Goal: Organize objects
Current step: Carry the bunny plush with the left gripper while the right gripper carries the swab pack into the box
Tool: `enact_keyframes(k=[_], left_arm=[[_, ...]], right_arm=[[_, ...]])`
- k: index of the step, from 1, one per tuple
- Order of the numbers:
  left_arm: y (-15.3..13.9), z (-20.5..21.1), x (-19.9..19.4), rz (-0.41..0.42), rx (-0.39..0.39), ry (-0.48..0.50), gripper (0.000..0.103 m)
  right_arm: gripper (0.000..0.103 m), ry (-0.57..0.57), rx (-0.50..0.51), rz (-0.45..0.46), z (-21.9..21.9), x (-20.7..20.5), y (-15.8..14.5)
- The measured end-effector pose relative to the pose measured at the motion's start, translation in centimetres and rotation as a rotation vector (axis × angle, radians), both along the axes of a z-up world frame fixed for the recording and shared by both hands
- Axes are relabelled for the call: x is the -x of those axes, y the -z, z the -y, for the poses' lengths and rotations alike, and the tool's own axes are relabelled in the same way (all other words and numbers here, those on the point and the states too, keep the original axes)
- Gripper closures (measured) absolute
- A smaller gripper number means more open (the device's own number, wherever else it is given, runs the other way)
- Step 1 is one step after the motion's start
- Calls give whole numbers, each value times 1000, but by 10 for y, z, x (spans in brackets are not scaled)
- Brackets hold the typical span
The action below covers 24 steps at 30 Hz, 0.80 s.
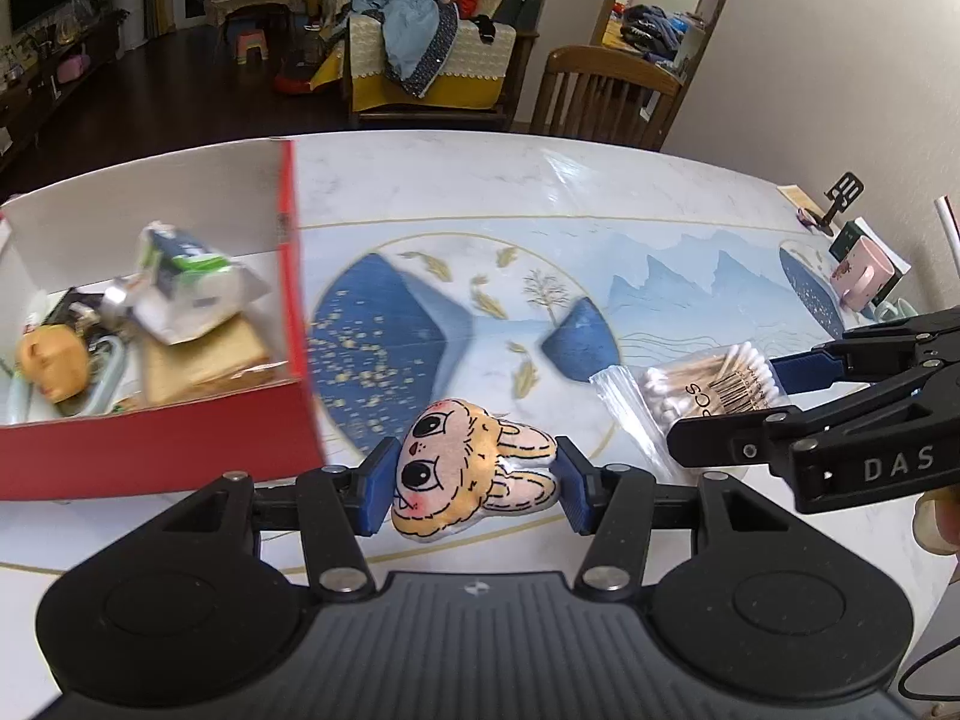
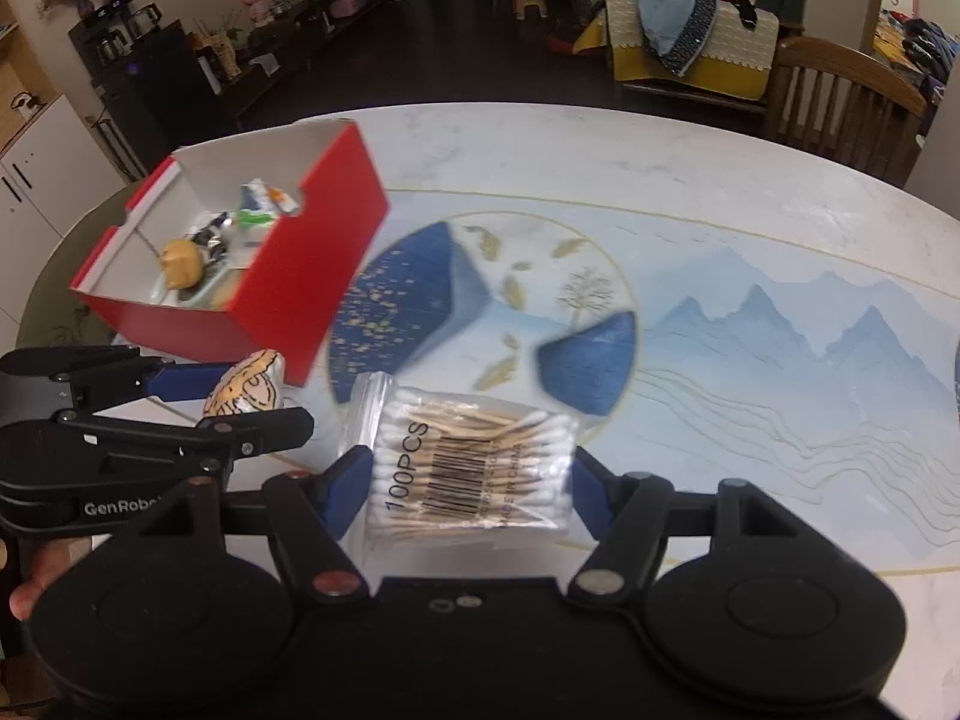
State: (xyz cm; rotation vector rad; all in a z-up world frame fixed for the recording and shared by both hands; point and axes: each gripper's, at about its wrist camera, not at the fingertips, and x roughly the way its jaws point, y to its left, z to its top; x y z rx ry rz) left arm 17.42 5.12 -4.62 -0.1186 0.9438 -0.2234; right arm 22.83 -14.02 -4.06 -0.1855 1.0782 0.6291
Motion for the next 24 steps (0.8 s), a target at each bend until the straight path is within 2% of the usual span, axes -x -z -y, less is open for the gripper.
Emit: enact_keyframes(k=[10, 24], left_arm=[[-16, -82, 14, 8, 3, -38, 50], [-32, -179, -1, 57, -32, -44, 50]], right_arm=[[35, -63, -2, 36, -72, 27, -13], [35, -127, 37, 122, -188, 37, -18]])
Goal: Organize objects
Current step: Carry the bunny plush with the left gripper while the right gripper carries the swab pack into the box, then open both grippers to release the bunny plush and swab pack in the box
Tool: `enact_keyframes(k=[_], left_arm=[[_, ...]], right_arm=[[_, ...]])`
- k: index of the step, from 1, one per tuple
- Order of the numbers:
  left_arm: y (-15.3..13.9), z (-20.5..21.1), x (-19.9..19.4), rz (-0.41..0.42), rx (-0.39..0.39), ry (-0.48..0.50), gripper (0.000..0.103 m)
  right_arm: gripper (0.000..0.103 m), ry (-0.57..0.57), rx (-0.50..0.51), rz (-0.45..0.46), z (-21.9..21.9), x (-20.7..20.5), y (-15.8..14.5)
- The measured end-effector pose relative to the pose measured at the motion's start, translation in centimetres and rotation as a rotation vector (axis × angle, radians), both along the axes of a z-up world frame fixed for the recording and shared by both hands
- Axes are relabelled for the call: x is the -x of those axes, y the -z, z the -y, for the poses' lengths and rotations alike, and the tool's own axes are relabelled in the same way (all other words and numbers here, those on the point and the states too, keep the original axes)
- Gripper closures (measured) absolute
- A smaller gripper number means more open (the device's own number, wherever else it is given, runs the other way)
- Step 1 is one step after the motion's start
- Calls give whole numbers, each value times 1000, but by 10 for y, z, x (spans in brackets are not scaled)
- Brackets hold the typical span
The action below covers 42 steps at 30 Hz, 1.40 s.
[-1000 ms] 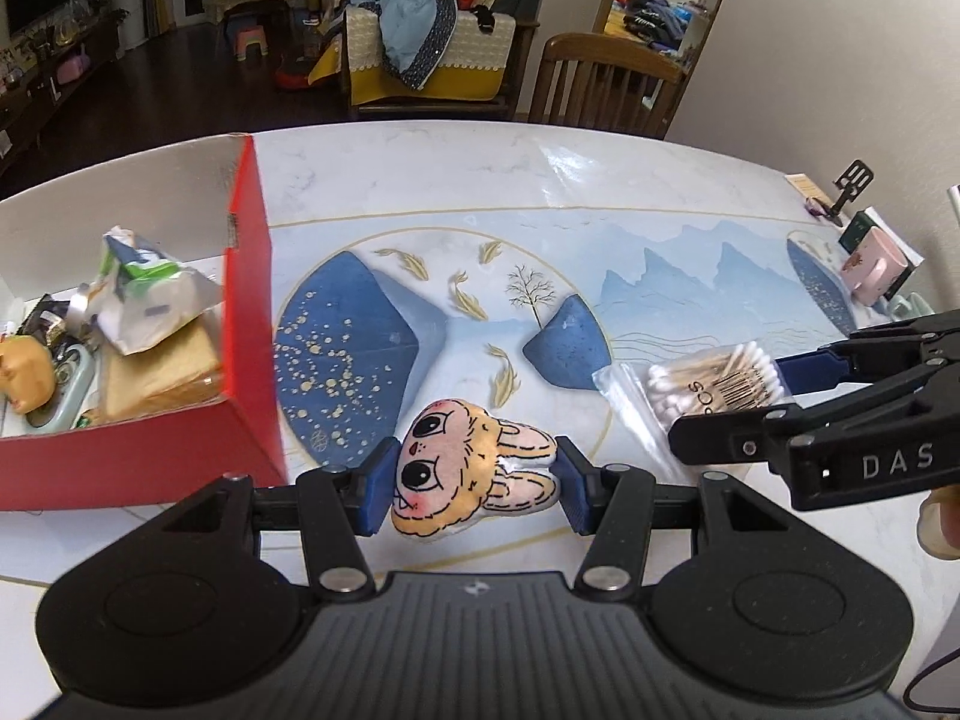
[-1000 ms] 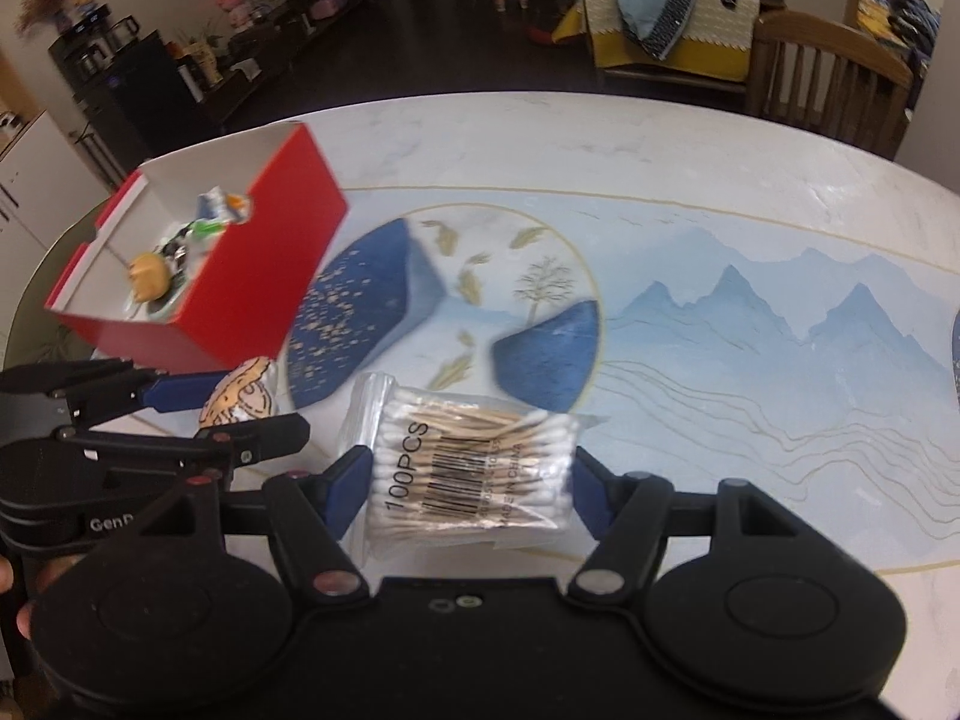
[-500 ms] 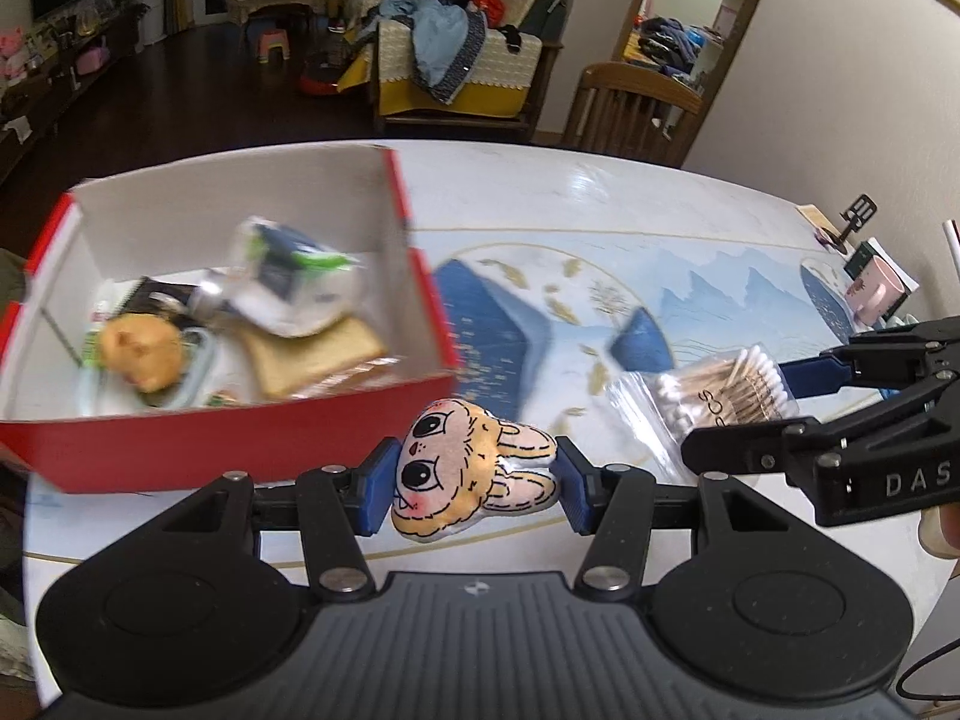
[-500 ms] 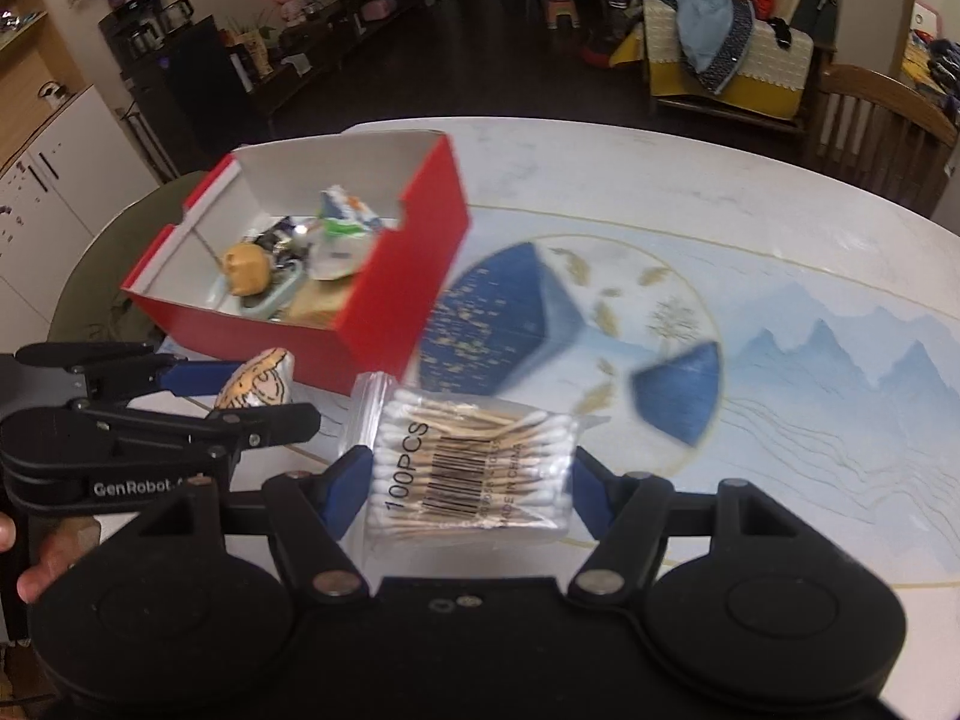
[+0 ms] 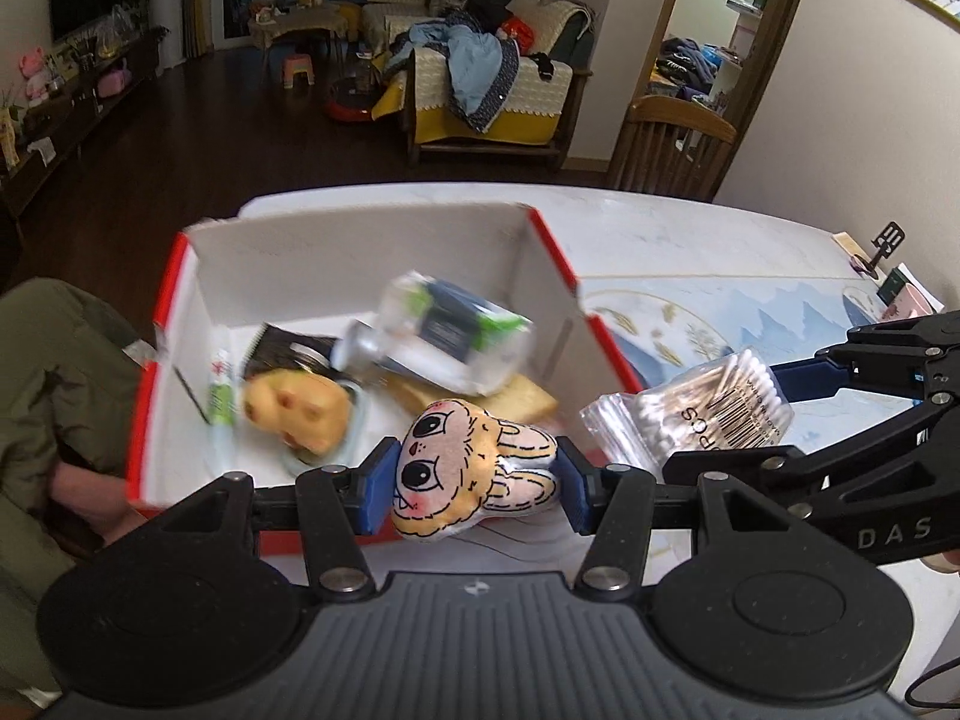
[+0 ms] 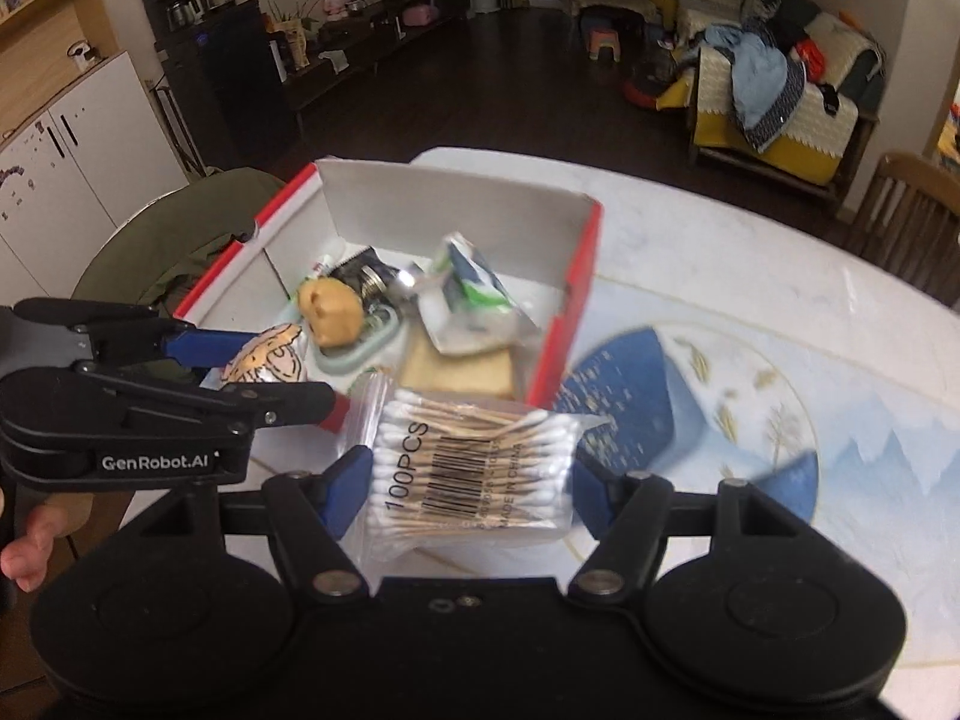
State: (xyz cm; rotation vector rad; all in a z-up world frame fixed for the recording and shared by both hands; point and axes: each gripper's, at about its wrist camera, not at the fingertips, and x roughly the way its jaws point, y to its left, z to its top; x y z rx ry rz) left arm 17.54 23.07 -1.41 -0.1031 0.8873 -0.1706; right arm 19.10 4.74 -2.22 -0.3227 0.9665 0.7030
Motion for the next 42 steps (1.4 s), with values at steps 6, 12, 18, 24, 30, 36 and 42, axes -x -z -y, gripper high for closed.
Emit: enact_keyframes(k=[6, 12, 18, 24, 30, 36, 42], left_arm=[[3, -30, -24, 11, -59, 4, 50], [9, -57, -59, 21, -117, -20, 50], [20, -66, -98, -5, -150, -4, 50], [44, -54, -131, -45, -223, 35, 50], [67, -50, -158, -119, -224, 37, 50], [85, -52, -170, -188, -200, 27, 50], [98, -50, -173, -240, -212, 36, 50]], right_arm=[[35, -19, 11, 29, -44, -9, 6], [35, -20, 52, 39, -77, -24, 24], [35, 8, 86, 26, -95, -46, 41], [35, 26, 119, -1, -101, -54, 57], [35, 75, 140, -28, -100, -63, 74], [35, 90, 151, -49, -97, -64, 88], [34, 85, 168, -43, -99, -62, 94]])
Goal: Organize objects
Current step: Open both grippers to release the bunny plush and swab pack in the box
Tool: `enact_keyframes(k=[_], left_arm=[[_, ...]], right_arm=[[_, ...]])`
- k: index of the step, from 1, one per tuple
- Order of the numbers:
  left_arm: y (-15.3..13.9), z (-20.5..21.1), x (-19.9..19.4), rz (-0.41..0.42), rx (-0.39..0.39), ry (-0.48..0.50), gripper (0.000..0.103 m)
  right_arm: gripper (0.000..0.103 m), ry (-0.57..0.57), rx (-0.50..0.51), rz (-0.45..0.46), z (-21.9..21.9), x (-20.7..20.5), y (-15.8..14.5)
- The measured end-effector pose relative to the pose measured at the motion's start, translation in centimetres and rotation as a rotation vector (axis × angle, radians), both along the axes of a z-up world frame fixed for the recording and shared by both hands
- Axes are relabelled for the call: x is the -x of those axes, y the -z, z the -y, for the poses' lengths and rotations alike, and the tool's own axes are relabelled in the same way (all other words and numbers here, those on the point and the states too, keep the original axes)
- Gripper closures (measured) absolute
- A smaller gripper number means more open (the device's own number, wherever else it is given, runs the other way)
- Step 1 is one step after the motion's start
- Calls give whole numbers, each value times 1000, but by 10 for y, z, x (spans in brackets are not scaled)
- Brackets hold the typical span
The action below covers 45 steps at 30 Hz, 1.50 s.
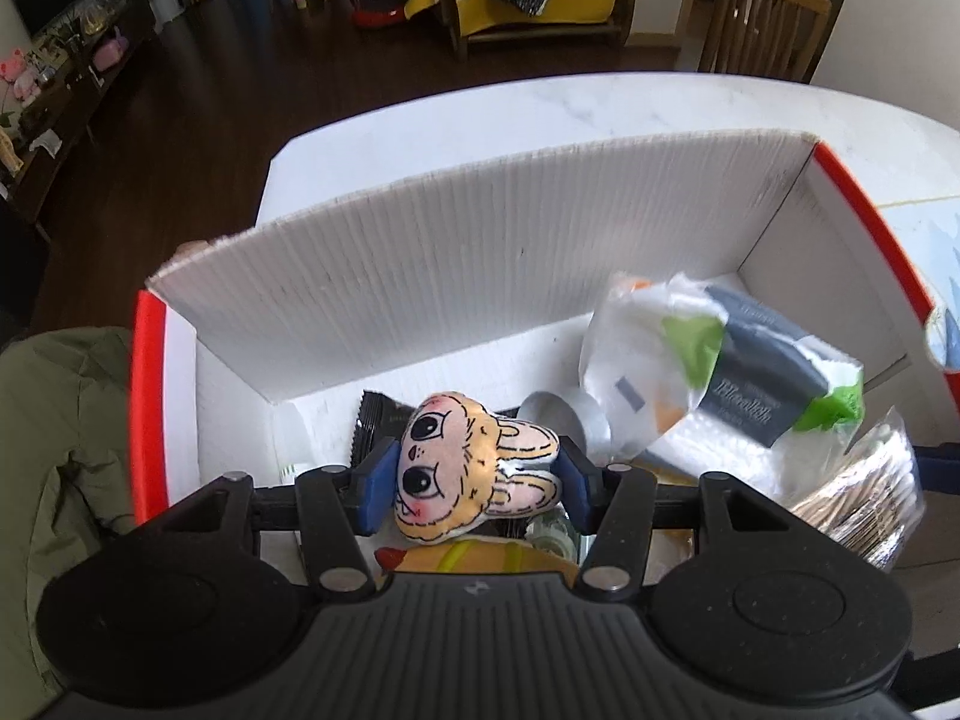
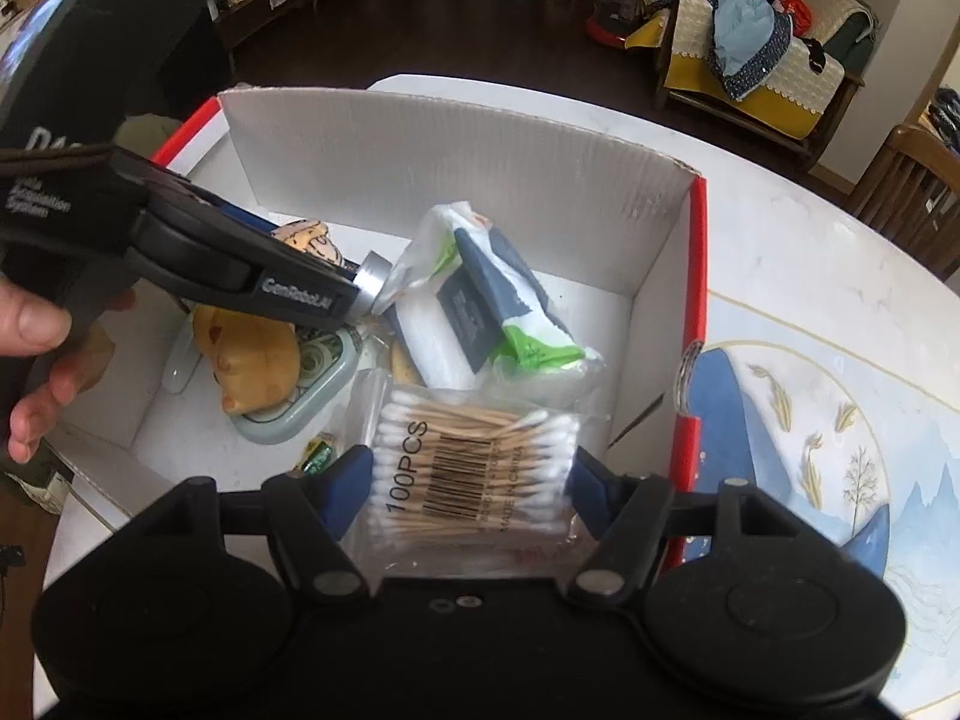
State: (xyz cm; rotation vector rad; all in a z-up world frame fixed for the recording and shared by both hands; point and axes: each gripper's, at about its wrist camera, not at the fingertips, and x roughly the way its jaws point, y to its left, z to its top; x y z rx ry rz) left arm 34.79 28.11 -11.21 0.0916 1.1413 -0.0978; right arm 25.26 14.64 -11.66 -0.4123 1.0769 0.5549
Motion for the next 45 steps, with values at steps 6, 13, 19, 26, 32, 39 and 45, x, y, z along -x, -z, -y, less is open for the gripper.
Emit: enact_keyframes(k=[6, 13, 19, 26, 32, 39, 45], left_arm=[[5, 1, -1, -31, -9, -3, 38], [1, -1, 8, -24, 18, -33, 31], [-13, -3, 23, 11, 56, -57, 31], [-37, -6, 34, 50, 98, -79, 26], [-60, -10, 59, 116, 110, -80, 25], [-93, -4, 99, 238, 97, -59, 25], [-115, 1, 135, 337, 124, -54, 25]], right_arm=[[32, -8, 19, 3, -4, 2, 2], [26, -17, 13, 9, -2, 4, -4], [17, -39, -35, 28, 3, 11, -19], [10, -75, -93, 62, 14, 25, -40], [7, -78, -151, 89, 29, 35, -61], [6, -68, -227, 113, 49, 43, -80], [5, -65, -282, 154, 65, 54, -94]])
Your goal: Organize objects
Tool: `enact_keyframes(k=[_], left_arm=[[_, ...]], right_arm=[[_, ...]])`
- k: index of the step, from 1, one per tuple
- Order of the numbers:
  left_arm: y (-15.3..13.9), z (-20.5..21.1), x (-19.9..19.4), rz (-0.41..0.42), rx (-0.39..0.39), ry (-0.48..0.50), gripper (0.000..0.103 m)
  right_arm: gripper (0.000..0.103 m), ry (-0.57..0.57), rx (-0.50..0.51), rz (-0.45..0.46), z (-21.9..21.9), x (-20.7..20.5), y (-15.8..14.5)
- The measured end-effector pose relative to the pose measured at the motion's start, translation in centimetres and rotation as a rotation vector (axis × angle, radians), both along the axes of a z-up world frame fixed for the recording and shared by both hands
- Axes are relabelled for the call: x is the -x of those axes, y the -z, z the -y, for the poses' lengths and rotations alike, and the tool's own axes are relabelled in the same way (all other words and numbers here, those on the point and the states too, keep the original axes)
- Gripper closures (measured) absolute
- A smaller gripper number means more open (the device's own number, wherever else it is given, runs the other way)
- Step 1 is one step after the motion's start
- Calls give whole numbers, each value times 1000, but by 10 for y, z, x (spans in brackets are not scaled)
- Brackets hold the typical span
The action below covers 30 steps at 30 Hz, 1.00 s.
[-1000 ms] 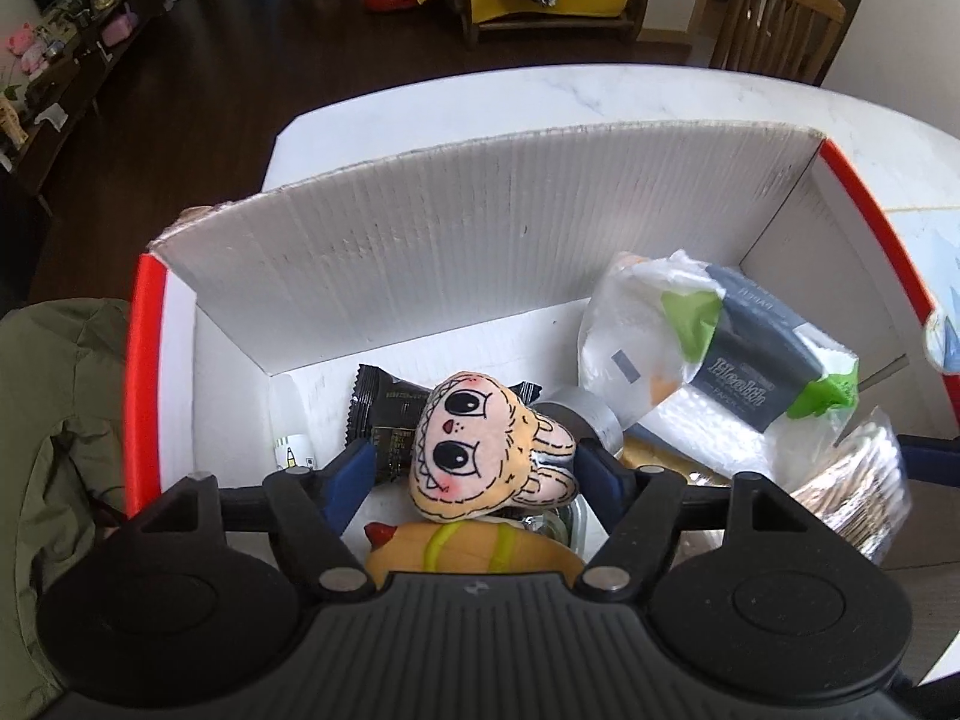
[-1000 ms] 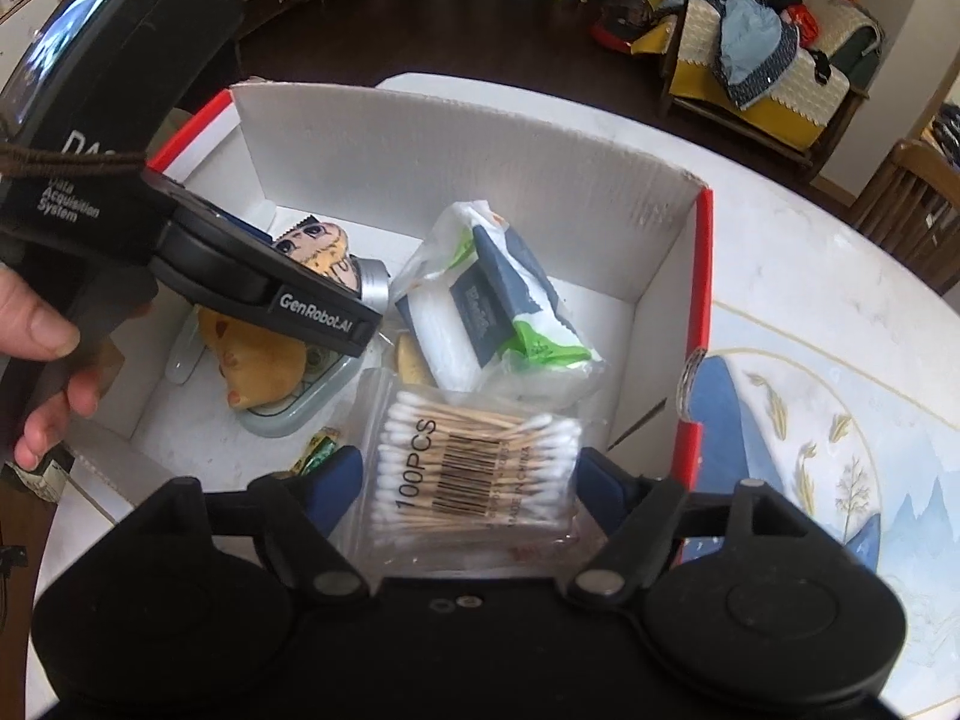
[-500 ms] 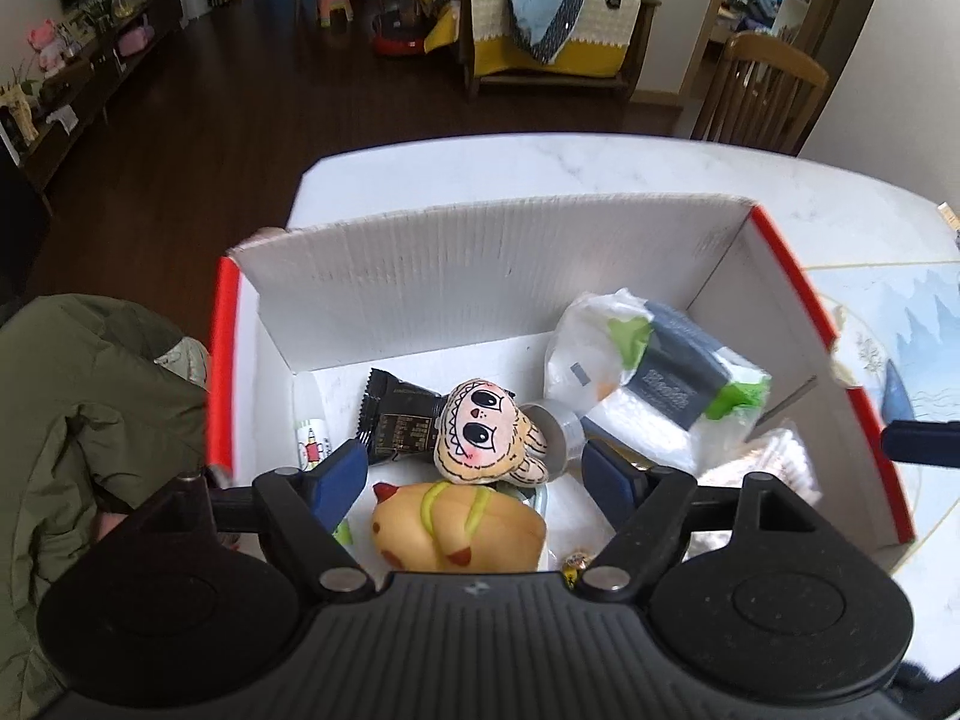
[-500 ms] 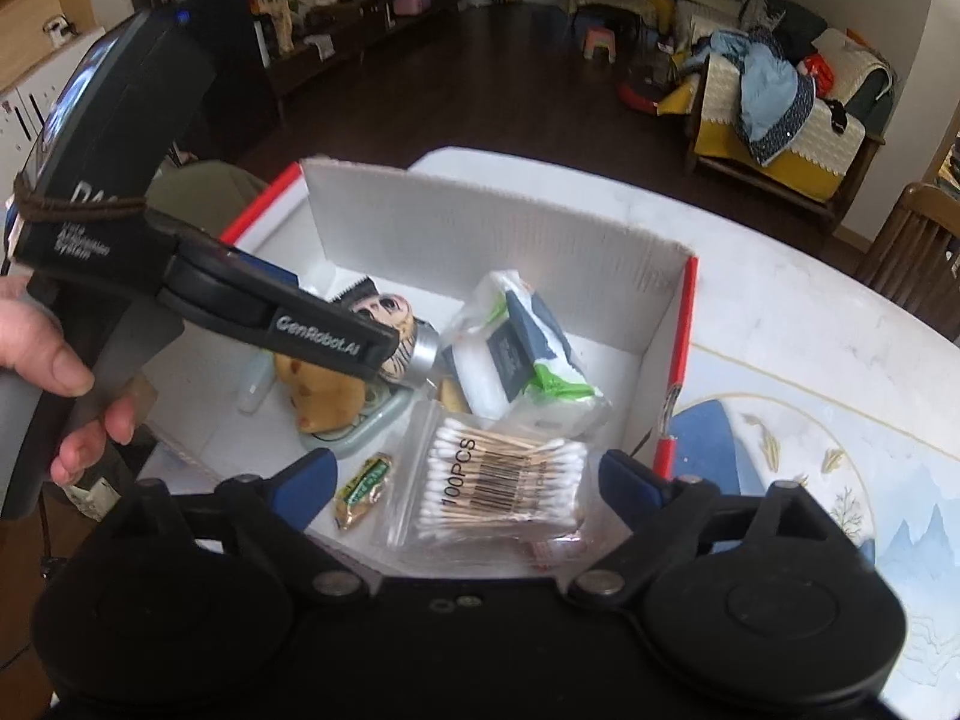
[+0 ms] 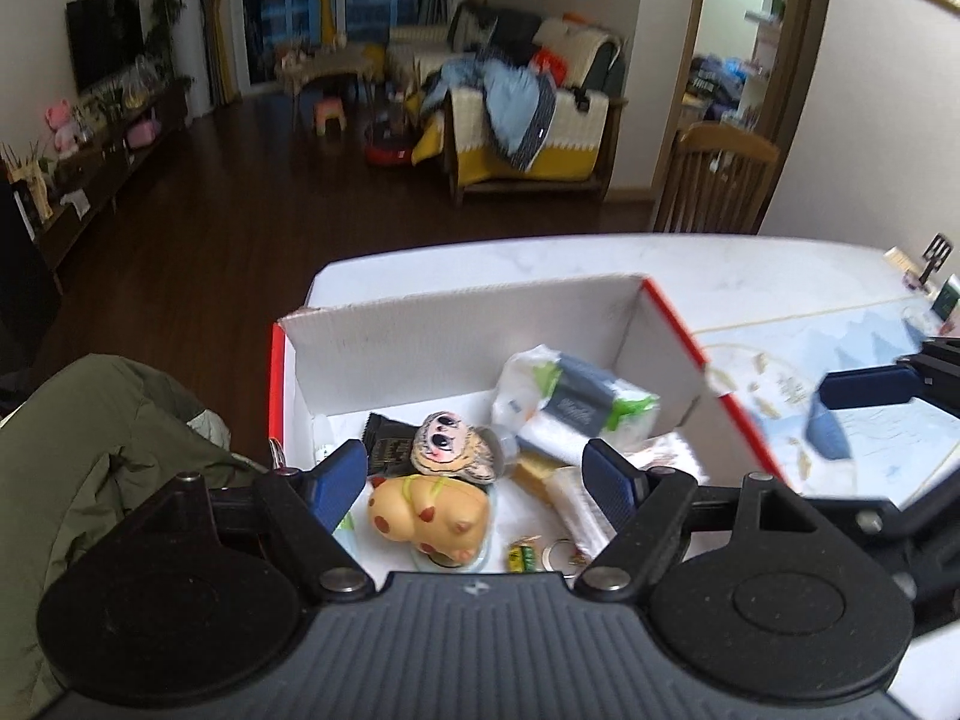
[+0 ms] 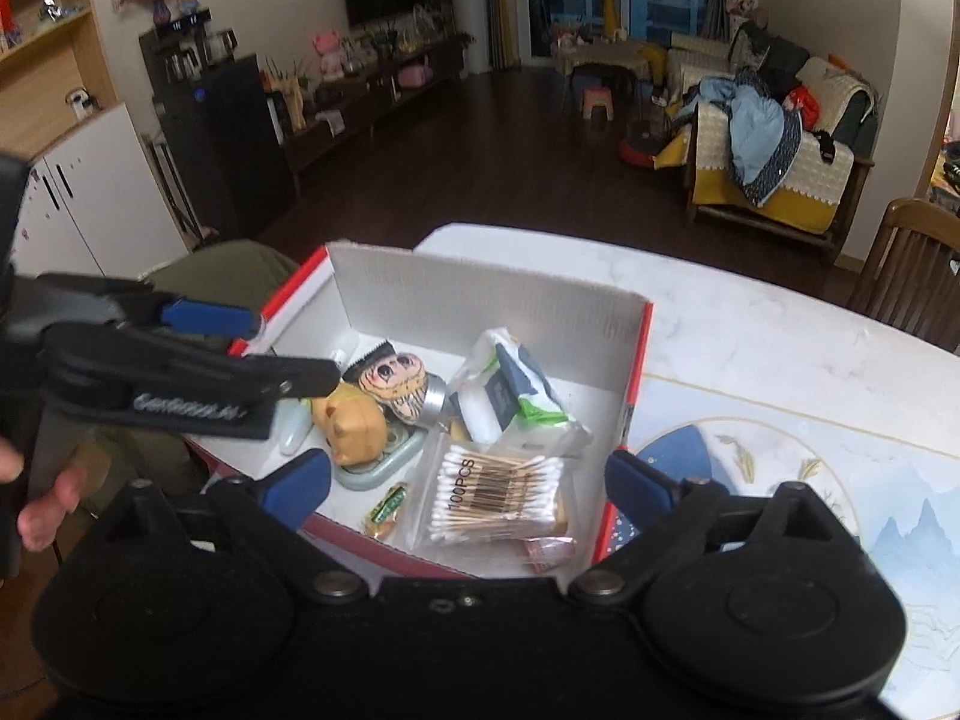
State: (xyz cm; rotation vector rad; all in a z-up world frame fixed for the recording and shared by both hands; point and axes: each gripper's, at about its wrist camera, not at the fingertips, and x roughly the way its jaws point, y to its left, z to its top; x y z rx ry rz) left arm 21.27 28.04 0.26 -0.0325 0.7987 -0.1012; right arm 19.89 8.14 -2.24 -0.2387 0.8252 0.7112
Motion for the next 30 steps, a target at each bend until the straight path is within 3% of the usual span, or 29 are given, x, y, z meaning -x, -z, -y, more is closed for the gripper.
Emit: enact_keyframes(k=[9, 11, 14, 19, 30], left_arm=[[-18, 7, 48, 116, 16, -7, 24], [-19, 6, 55, 126, 29, -13, 18], [-21, 6, 66, 136, 50, -25, 17], [-20, 13, 81, 152, 64, -22, 1], [-16, 19, 105, 167, 85, -68, 0]], right_arm=[[0, -7, -111, 68, 25, 24, -20], [0, -13, -131, 80, 30, 29, -22], [0, -18, -148, 105, 35, 38, -24], [0, -23, -145, 144, 39, 52, -25], [0, -19, -170, 168, 45, 71, -22]])
